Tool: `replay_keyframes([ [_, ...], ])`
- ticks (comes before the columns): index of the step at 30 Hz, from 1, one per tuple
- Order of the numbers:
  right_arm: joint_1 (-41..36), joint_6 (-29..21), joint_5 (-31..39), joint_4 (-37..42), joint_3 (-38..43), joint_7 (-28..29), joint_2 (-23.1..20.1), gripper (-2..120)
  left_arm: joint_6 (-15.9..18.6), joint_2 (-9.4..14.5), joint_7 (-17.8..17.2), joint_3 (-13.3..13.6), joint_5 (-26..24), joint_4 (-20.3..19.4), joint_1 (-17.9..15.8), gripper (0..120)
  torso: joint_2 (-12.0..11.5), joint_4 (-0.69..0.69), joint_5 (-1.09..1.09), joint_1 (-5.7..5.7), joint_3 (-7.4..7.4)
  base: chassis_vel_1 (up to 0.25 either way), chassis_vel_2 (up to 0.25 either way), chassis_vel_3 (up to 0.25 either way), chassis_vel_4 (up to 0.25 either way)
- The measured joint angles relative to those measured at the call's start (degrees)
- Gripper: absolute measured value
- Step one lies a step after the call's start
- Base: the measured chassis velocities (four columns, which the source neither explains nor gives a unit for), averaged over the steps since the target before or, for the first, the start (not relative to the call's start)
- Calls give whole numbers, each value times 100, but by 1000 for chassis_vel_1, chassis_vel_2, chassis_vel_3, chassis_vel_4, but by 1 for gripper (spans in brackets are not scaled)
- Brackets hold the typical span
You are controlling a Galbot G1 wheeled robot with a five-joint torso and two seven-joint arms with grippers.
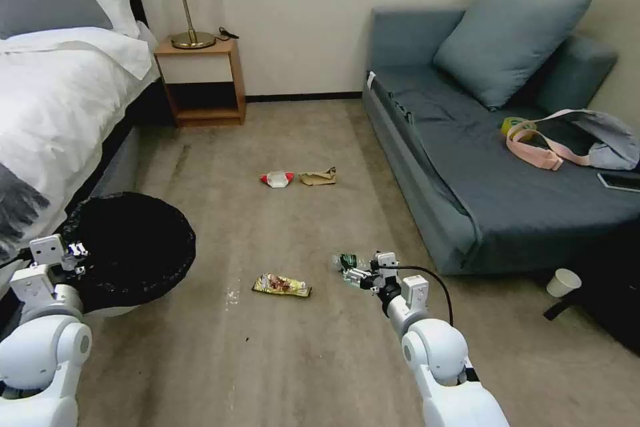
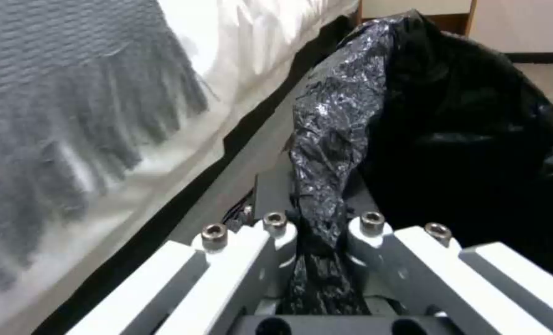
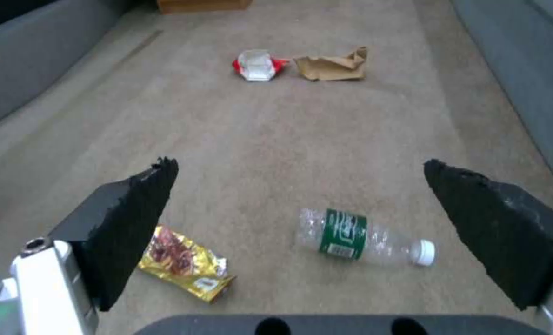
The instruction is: Pick up the trash bin, then pick up the garbage on the floor and place it into the trash bin.
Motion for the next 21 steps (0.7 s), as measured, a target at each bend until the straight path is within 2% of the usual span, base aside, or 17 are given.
replay_keyframes([
  [21, -53, 150, -428, -329, -335, -204, 138, 100, -151, 0, -56, -30, -94, 133, 92, 4, 0, 1, 0, 0, 0, -113, 112, 119, -112],
])
